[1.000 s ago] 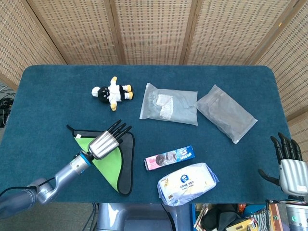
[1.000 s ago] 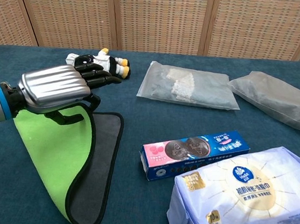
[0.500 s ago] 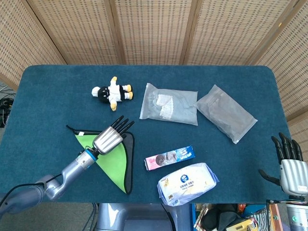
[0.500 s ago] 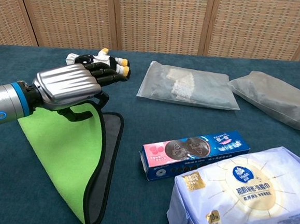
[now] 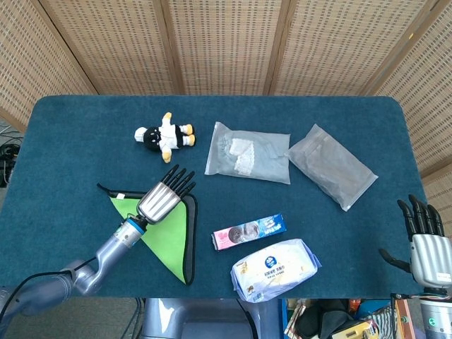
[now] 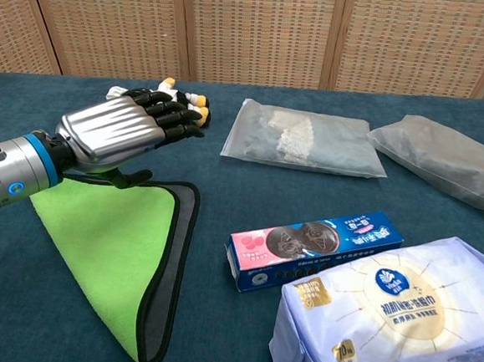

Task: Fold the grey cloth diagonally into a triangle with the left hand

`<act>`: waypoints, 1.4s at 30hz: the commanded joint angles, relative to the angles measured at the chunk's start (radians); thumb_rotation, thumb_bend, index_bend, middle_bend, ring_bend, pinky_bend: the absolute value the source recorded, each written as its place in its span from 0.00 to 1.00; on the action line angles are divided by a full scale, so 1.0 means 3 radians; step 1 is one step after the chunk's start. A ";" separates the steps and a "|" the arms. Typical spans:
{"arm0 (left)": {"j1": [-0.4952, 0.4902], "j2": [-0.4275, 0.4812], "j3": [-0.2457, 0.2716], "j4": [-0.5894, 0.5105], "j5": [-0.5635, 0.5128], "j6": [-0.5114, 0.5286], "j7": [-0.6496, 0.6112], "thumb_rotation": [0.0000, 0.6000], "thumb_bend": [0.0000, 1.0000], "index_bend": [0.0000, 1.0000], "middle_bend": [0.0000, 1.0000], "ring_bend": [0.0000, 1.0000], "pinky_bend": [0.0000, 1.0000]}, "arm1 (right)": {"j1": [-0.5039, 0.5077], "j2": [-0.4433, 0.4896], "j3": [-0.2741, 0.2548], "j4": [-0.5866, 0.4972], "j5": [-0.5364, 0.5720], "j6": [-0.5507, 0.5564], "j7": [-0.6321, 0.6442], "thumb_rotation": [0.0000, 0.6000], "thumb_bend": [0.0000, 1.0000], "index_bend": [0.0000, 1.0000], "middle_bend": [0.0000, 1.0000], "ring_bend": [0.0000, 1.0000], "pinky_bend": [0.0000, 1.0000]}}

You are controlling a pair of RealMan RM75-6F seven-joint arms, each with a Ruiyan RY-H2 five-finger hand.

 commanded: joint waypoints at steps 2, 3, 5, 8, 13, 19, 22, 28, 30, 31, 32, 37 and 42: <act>0.0021 -0.0025 -0.0030 0.0002 -0.0040 0.0073 0.0036 1.00 0.50 0.03 0.00 0.00 0.00 | -0.0002 0.0003 -0.0001 0.0001 0.0007 -0.0004 0.0002 1.00 0.00 0.00 0.00 0.00 0.00; 0.0033 -0.0018 -0.0038 -0.0008 -0.0044 0.0115 0.0029 1.00 0.50 0.03 0.00 0.00 0.00 | -0.0002 0.0005 0.0000 0.0002 0.0015 -0.0009 0.0002 1.00 0.00 0.00 0.00 0.00 0.00; 0.0115 0.0036 -0.0065 -0.0119 -0.0062 0.0291 -0.0083 1.00 0.50 0.03 0.00 0.00 0.00 | -0.0002 0.0007 0.0000 0.0005 0.0017 -0.0011 0.0007 1.00 0.00 0.00 0.00 0.00 0.00; 0.0225 0.0132 -0.0059 -0.0291 -0.0054 0.0503 -0.0171 1.00 0.50 0.03 0.00 0.00 0.00 | 0.0000 0.0009 -0.0003 0.0005 0.0018 -0.0021 0.0015 1.00 0.00 0.00 0.00 0.00 0.00; 0.0477 0.0368 -0.0005 -0.0757 -0.0022 0.0893 -0.0234 1.00 0.50 0.02 0.00 0.00 0.00 | 0.0004 0.0015 -0.0015 -0.0004 -0.0001 -0.0028 0.0000 1.00 0.00 0.00 0.00 0.00 0.00; 0.0876 0.0763 0.0184 -0.1440 0.0003 0.1292 -0.0149 1.00 0.44 0.00 0.00 0.00 0.00 | 0.0008 0.0038 -0.0053 -0.0039 -0.0075 -0.0027 -0.0028 1.00 0.00 0.00 0.00 0.00 0.00; 0.1052 0.0933 0.0299 -0.1720 0.0001 0.1409 -0.0066 1.00 0.36 0.00 0.00 0.00 0.00 | 0.0009 0.0046 -0.0070 -0.0052 -0.0114 -0.0021 -0.0051 1.00 0.00 0.00 0.00 0.00 0.00; 0.1408 0.1291 0.0590 -0.2163 -0.0080 0.1515 -0.0013 1.00 0.27 0.00 0.00 0.00 0.00 | -0.0001 0.0082 -0.0096 -0.0071 -0.0181 0.0012 -0.0052 1.00 0.00 0.00 0.00 0.00 0.00; 0.1493 0.1371 0.0646 -0.2235 -0.0099 0.1543 -0.0041 1.00 0.26 0.00 0.00 0.00 0.00 | -0.0005 0.0087 -0.0096 -0.0077 -0.0184 0.0023 -0.0052 1.00 0.00 0.00 0.00 0.00 0.00; 0.1530 0.1405 0.0665 -0.2260 -0.0102 0.1561 -0.0051 1.00 0.26 0.00 0.00 0.00 0.00 | -0.0007 0.0090 -0.0097 -0.0081 -0.0188 0.0027 -0.0053 1.00 0.00 0.00 0.00 0.00 0.00; 0.1568 0.1433 0.0682 -0.2279 -0.0104 0.1583 -0.0058 1.00 0.25 0.00 0.00 0.00 0.00 | -0.0010 0.0093 -0.0099 -0.0084 -0.0193 0.0033 -0.0054 1.00 0.00 0.00 0.00 0.00 0.00; 0.1687 0.1494 0.0720 -0.2302 -0.0054 0.1680 -0.0124 1.00 0.25 0.00 0.00 0.00 0.00 | -0.0015 0.0103 -0.0107 -0.0101 -0.0209 0.0042 -0.0080 1.00 0.00 0.00 0.00 0.00 0.00; 0.1807 0.1547 0.0745 -0.2234 0.0021 0.1769 -0.0203 1.00 0.25 0.00 0.00 0.00 0.00 | -0.0016 0.0117 -0.0120 -0.0123 -0.0224 0.0038 -0.0134 1.00 0.00 0.00 0.00 0.00 0.00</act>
